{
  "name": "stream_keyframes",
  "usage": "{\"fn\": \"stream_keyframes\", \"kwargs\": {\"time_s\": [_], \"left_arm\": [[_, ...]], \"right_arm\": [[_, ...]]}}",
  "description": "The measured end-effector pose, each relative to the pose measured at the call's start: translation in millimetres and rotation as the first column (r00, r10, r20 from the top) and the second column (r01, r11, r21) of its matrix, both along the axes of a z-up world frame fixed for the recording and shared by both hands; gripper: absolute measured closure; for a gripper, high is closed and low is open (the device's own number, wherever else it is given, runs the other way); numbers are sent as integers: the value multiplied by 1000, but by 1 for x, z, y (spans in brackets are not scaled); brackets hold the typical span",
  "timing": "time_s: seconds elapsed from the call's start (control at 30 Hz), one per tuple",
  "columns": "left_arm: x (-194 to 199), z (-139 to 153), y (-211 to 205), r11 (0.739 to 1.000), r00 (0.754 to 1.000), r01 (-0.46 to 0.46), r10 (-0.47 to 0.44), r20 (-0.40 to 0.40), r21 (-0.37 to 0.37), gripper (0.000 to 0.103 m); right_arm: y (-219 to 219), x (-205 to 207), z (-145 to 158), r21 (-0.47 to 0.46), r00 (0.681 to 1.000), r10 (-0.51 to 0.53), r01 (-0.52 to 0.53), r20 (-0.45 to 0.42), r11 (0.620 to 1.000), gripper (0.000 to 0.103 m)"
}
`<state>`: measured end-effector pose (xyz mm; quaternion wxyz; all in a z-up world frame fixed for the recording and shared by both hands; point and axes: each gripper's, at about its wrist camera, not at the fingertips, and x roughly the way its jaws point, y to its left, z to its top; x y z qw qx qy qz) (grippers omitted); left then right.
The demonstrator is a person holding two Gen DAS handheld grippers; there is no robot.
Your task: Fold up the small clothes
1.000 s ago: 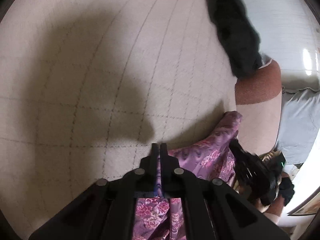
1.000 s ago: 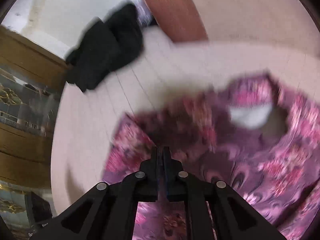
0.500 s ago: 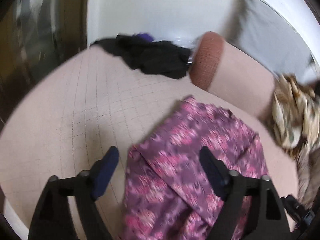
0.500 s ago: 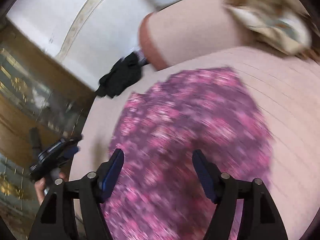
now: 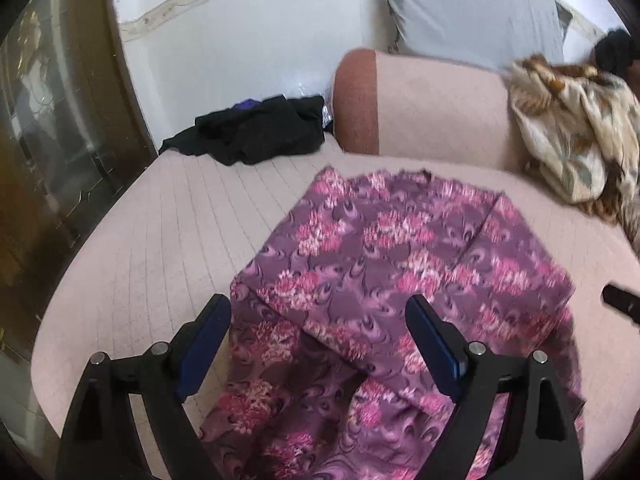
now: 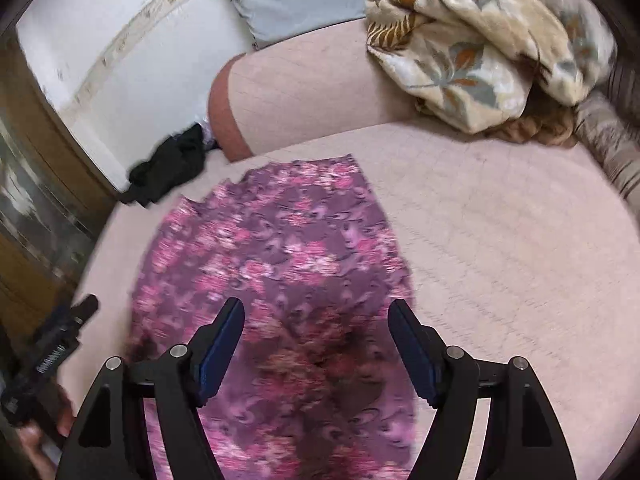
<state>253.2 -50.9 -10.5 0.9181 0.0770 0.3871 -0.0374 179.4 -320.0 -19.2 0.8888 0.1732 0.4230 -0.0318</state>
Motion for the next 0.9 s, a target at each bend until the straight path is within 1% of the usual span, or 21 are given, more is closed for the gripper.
{"fn": "stream_keyframes", "kwargs": {"time_s": [0.07, 0.2, 0.33, 0.47, 0.57, 0.63, 0.67, 0.7, 0.73, 0.77, 0.83, 0.87, 0.9], "left_arm": [[-1, -1, 0, 1000, 1000, 11, -11, -8, 0, 15], [-3, 2, -1, 1000, 1000, 22, -22, -9, -3, 15], [-2, 3, -4, 999, 999, 40, -40, -16, 2, 15], [8, 7, 1, 999, 999, 42, -43, -10, -34, 15], [24, 15, 11, 994, 998, 48, -51, -31, -95, 15], [44, 23, 14, 991, 995, 66, -73, -61, -115, 15], [61, 27, 16, 986, 991, 84, -98, -90, -145, 15], [75, 28, 17, 982, 987, 92, -112, -113, -162, 15], [94, 28, 19, 981, 983, 93, -117, -139, -168, 15], [115, 25, 20, 981, 979, 93, -122, -166, -169, 15], [150, 16, 21, 980, 969, 96, -133, -209, -177, 15], [175, 8, 22, 979, 962, 86, -129, -241, -183, 15], [195, -1, 22, 982, 958, 80, -123, -258, -172, 15]], "right_arm": [[1, -1, 2, -6, 1000, 1, -1, -2, 1000, 24], [6, 0, 3, 49, 999, 35, -35, 4, 998, 24], [11, 1, -2, 56, 999, 44, -44, -2, 997, 24], [11, 4, -11, 96, 999, 47, -45, -18, 994, 24], [9, 6, -9, 119, 999, 54, -53, -4, 991, 24], [-2, 20, -7, 187, 999, 49, -46, -12, 981, 24], [-8, 27, -7, 223, 999, 41, -36, -19, 974, 24], [-19, 39, -8, 290, 999, 28, -20, -25, 957, 24], [-29, 56, -9, 328, 999, 38, -24, -36, 944, 24], [-34, 74, -9, 320, 997, 53, -33, -56, 947, 24], [-42, 105, -9, 243, 995, 63, -43, -76, 969, 24], [-44, 123, -11, 206, 993, 81, -61, -90, 977, 25], [-49, 142, -16, 188, 991, 89, -69, -101, 980, 25]]}}
